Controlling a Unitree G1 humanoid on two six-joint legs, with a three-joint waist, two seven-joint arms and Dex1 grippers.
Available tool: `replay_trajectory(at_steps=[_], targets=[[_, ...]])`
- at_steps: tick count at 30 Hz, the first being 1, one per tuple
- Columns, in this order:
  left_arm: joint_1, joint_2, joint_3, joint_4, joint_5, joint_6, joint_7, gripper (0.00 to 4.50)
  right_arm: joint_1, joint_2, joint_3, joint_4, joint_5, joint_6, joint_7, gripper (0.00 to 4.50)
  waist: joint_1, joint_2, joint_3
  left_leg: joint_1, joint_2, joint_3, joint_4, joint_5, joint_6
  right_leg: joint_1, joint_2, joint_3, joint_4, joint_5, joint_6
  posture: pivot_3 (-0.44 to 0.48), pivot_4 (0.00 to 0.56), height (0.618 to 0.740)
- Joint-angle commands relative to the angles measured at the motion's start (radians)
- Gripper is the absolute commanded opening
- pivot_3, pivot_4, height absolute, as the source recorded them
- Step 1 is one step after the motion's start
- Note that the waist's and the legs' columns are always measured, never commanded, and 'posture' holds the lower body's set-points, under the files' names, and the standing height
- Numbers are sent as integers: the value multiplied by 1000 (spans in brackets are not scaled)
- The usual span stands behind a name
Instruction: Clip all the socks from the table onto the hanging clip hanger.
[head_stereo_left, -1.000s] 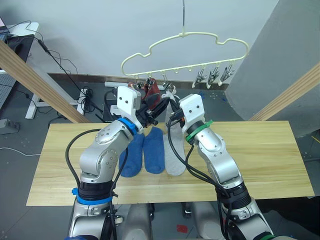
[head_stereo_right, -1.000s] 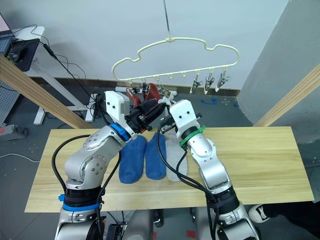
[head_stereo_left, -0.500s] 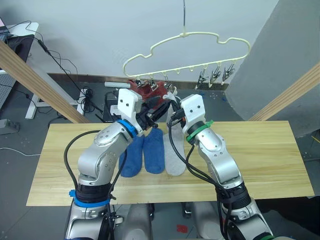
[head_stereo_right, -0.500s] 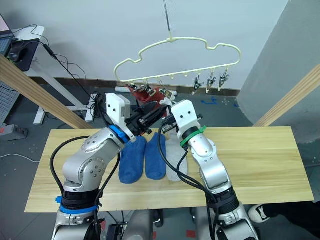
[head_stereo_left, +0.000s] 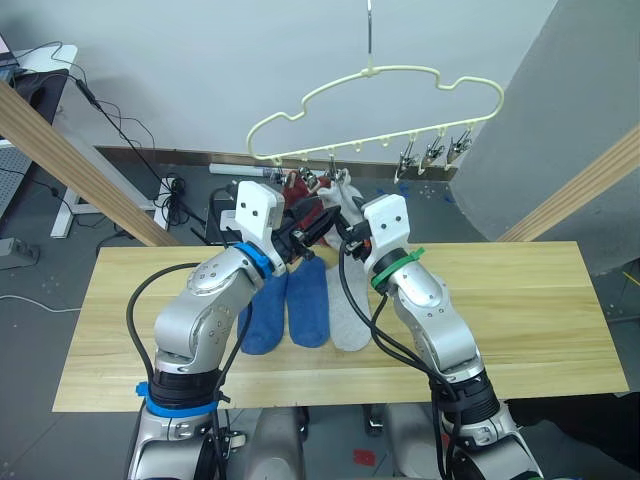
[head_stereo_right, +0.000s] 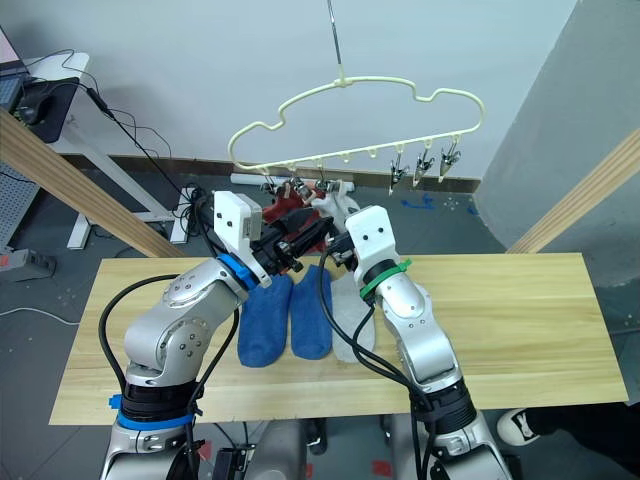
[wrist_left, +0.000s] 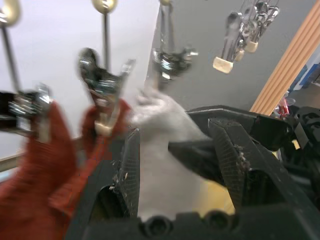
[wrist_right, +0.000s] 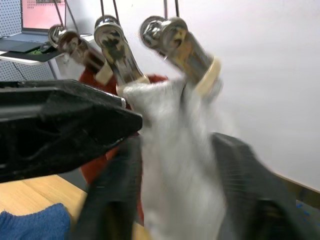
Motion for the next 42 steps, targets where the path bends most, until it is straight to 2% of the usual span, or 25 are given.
replay_trajectory(at_steps=[1,22,32,38,40,42], targets=[[3,9,4,-54,-9,-16,-12,2430,10,-8,5,-71,2,-3,10,2971,0,0,0,0,0,0,0,0,0,0,0,0,0,0,0,-115,369,740],[20,62,22,-58,-15,-50,-62,2430,97,-141,-84,-286,7,104,26,2971,0,0,0,0,0,0,0,0,0,0,0,0,0,0,0,-114,371,740],[6,126,17,-67,-20,-102,-195,2430,-1,-153,-142,-257,24,130,23,2971,0,0,0,0,0,0,0,0,0,0,0,0,0,0,0,-120,362,740],[-49,122,34,-38,-28,-129,-216,2430,-67,-145,-174,-220,49,148,20,2971,0,0,0,0,0,0,0,0,0,0,0,0,-1,0,0,-118,356,740],[-64,122,35,-28,-25,-133,-216,2430,-83,-137,-183,-208,56,156,8,2615,0,0,0,-1,0,0,0,0,0,-1,0,0,-1,0,0,-117,353,740],[-68,121,34,-22,-21,-137,-218,2430,-96,-129,-189,-199,55,169,-5,2615,0,0,0,-1,0,0,0,0,0,-1,0,0,-1,0,0,-117,353,740]])
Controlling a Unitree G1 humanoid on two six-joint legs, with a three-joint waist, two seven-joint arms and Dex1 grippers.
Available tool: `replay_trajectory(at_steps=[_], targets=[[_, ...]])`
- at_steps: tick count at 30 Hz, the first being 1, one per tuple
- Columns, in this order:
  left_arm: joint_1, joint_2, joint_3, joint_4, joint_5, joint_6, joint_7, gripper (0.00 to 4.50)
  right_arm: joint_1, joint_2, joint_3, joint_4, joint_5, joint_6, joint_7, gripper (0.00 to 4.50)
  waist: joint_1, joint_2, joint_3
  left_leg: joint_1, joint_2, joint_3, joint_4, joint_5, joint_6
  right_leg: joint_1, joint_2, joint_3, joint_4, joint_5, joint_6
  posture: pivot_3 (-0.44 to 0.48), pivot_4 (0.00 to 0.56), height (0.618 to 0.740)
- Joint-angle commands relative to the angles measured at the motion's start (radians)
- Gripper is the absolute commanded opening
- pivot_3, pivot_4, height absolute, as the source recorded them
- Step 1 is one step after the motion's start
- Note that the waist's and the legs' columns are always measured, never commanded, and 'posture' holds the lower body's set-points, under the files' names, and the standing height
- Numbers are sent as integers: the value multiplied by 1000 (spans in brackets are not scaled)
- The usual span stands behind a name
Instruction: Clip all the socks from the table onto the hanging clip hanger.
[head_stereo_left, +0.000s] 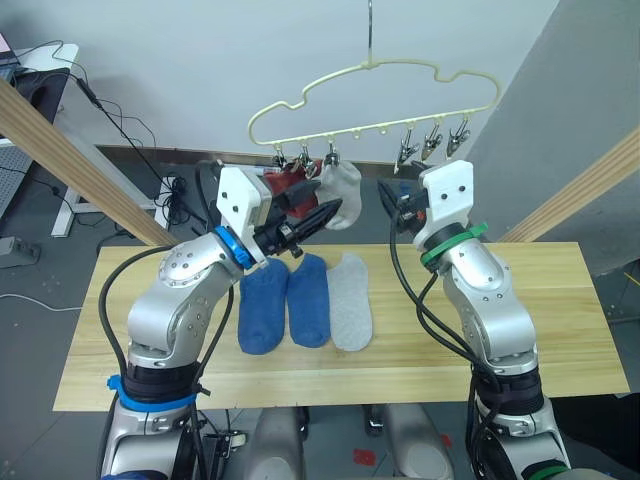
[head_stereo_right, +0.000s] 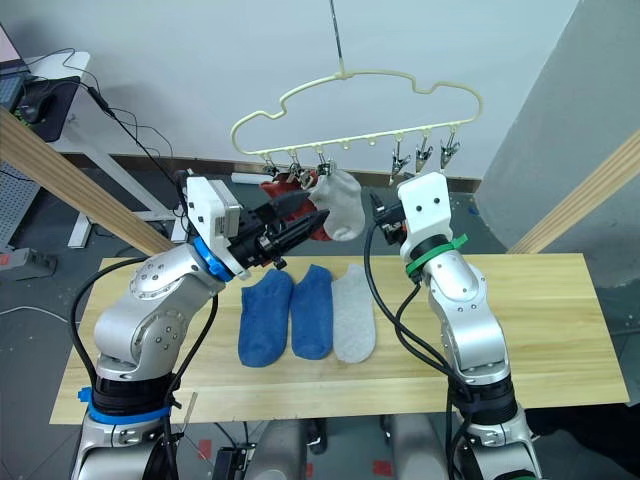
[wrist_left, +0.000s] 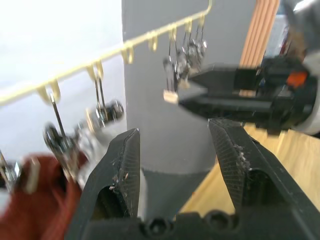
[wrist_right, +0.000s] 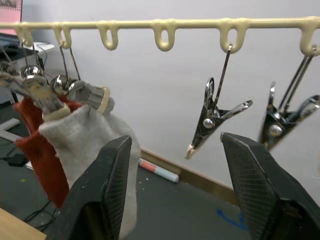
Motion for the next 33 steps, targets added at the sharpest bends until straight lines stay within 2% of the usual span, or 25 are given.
replay_trajectory(at_steps=[1,17,30,33], targets=[[-4,1,15,-13,-11,-25,-5,2430,-23,12,-23,-14,11,14,-26,2615,-1,0,0,0,0,0,0,0,0,0,0,0,0,0,0,-117,353,740],[-2,10,-12,-10,5,-47,-33,2430,-152,26,-30,114,36,-45,-5,2615,-1,0,0,0,0,0,0,0,0,0,0,0,0,0,0,-117,353,740],[3,2,-19,-17,11,-45,-26,2430,-173,28,-27,136,67,-80,10,2615,0,0,0,0,0,0,0,0,0,0,0,0,0,0,0,-110,358,740],[5,0,-21,-16,13,-45,-23,2430,-180,31,-32,144,71,-85,4,2016,-1,0,0,0,0,0,0,0,0,0,0,0,0,0,0,-110,358,740]])
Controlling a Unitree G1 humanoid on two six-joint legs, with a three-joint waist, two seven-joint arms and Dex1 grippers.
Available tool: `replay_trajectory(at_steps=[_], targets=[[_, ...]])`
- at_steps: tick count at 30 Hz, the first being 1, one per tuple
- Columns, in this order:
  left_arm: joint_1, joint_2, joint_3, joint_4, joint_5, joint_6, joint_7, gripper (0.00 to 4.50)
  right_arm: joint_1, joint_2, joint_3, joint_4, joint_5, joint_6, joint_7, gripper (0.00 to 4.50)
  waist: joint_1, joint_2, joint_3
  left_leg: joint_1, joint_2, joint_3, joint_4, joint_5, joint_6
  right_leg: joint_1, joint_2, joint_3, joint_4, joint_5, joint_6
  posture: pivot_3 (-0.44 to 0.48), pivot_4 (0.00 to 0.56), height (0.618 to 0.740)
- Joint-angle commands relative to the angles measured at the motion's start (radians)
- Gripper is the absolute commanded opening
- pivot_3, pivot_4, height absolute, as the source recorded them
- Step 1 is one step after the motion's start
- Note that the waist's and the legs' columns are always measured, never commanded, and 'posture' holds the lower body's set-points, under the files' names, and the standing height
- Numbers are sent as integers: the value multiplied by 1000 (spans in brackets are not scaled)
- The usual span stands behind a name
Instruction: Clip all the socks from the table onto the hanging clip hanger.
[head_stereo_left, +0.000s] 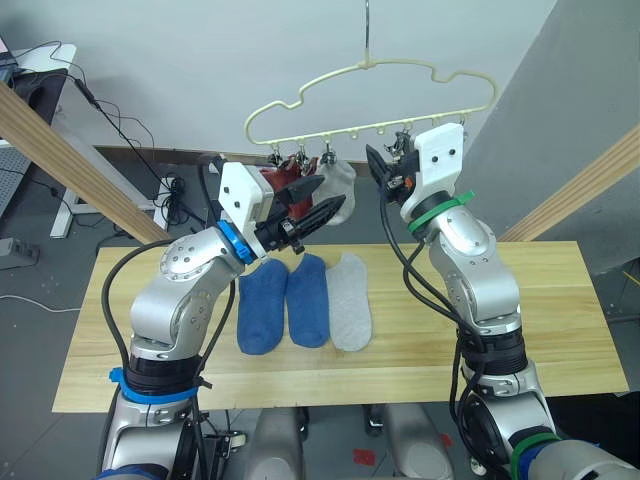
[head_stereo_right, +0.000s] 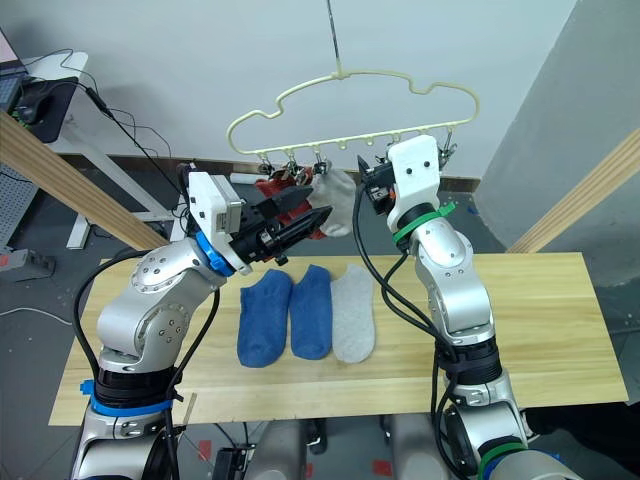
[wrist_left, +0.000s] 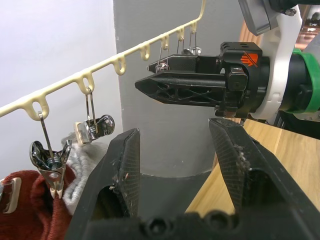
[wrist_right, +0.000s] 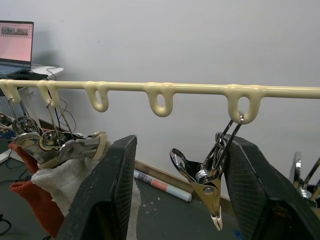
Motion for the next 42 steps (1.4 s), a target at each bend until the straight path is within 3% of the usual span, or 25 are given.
replay_trajectory(at_steps=[1,6,19,24,42], targets=[[5,-4,-8,-32,4,-22,3,2430,-27,5,-11,-21,15,-34,-2,1752,0,0,0,0,0,0,0,0,0,0,0,0,0,0,0,-110,358,740],[11,-6,-11,-33,15,-28,10,2430,-30,3,-13,-11,19,-39,-7,206,0,0,0,0,0,0,0,0,0,0,0,0,0,0,0,-110,358,740],[76,0,-43,-59,79,-82,20,2430,-15,5,-28,-28,41,-9,-8,198,-1,0,0,0,0,0,0,0,0,0,0,0,0,0,0,-110,359,740],[79,-2,-45,-59,77,-80,20,2430,4,-2,-14,-45,39,16,-3,1818,0,0,0,0,0,0,0,0,0,0,0,0,0,0,0,-110,359,740],[81,-8,-51,-60,71,-78,12,2430,-42,-12,-20,-4,22,-34,-12,1818,0,0,0,0,0,0,0,0,0,0,0,0,0,0,0,-111,353,740]])
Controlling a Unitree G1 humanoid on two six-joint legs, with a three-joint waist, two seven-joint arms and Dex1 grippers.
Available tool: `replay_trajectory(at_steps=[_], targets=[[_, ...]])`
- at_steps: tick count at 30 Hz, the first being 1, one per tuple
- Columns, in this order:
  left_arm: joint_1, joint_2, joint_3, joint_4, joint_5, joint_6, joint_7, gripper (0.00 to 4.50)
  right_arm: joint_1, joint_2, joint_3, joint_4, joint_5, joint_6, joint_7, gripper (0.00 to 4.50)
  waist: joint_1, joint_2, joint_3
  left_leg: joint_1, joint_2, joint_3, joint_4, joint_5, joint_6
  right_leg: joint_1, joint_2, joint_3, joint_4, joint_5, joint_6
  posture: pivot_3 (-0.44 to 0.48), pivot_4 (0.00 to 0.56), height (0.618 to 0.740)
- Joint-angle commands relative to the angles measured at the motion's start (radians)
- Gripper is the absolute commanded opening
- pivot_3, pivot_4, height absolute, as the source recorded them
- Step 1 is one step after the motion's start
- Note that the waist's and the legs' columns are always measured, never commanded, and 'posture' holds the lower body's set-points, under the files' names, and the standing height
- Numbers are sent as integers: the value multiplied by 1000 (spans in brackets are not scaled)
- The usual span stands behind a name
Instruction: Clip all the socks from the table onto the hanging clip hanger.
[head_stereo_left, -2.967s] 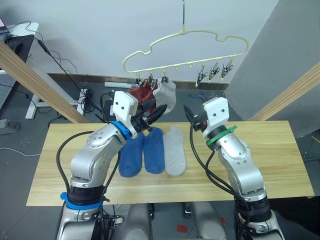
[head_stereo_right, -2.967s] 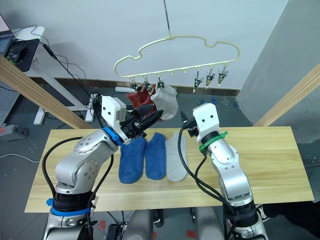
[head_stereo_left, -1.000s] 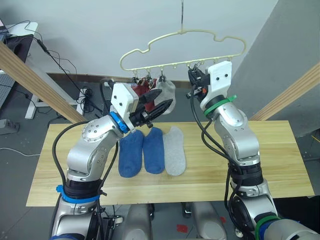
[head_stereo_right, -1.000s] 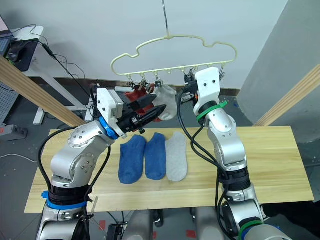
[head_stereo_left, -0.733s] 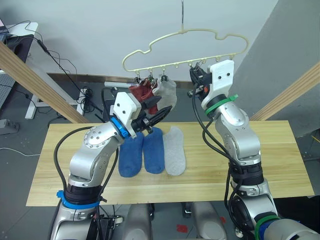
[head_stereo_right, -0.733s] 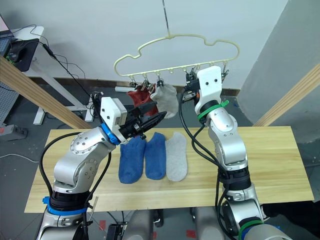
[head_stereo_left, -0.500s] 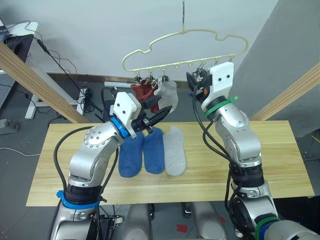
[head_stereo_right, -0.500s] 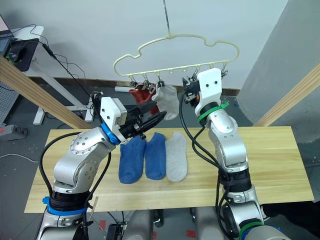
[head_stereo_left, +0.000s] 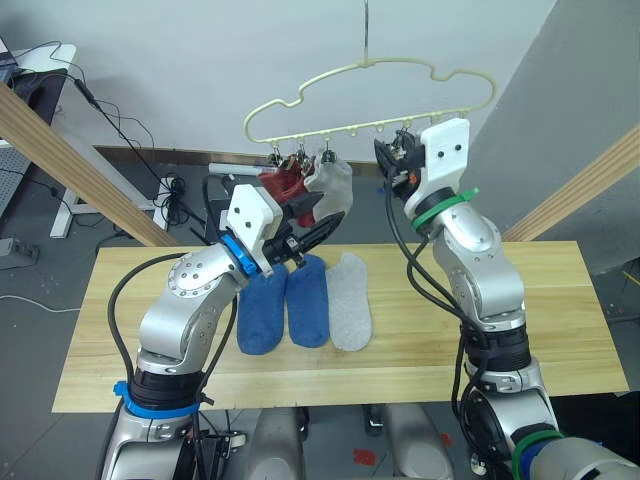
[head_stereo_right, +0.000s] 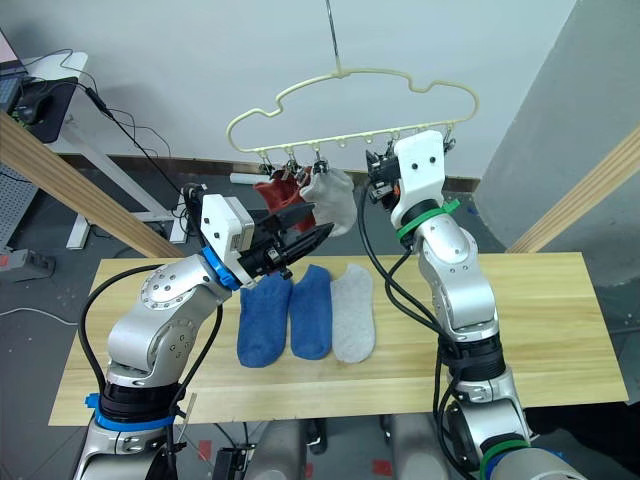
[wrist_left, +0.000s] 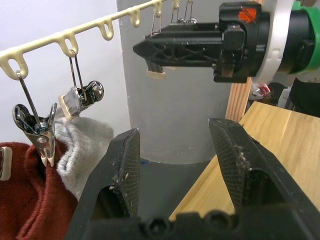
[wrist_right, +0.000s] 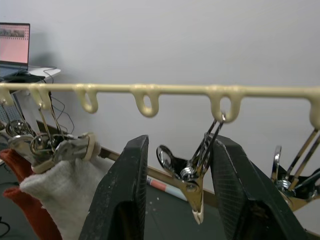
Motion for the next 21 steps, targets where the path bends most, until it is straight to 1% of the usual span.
replay_trajectory(at_steps=[1,6,9,11,14,17,19,21], targets=[[6,-2,-10,-48,-6,-16,-6,2430,-17,3,-4,-15,4,-35,-5,1818,0,0,0,0,0,0,0,0,0,0,0,0,0,0,0,-111,353,740],[8,-1,-11,-49,-5,-17,-7,2430,-20,7,-3,-9,9,-40,-1,1818,0,0,0,0,0,0,0,0,0,0,0,0,0,0,0,-111,353,740],[11,-1,-13,-49,-1,-19,-6,2430,-21,9,-3,-7,12,-45,0,1258,0,0,0,0,0,0,0,0,0,0,0,0,0,0,0,-111,353,740],[16,0,-15,-49,3,-23,-7,2430,-20,10,-4,-6,11,-49,0,567,0,0,0,0,0,0,0,0,0,0,0,0,0,0,0,-112,349,740],[26,3,-20,-49,12,-33,-11,2430,-20,11,-4,-4,10,-54,0,29,0,0,0,0,0,0,0,0,0,0,0,0,0,0,0,-112,349,740],[36,10,-32,-51,27,-48,-16,2430,-20,10,-6,-5,11,-55,-1,29,0,0,0,0,0,0,0,0,0,0,0,0,0,0,0,-114,350,740],[58,11,-60,-54,49,-54,-17,2430,-19,9,-8,-5,11,-54,-1,29,-1,0,0,0,0,0,0,0,0,0,0,0,0,0,0,-114,350,740],[93,5,-99,-54,94,-46,15,2430,-19,8,-10,-4,12,-54,0,29,-1,0,0,0,0,0,0,0,0,0,0,0,0,0,0,-114,350,740]])
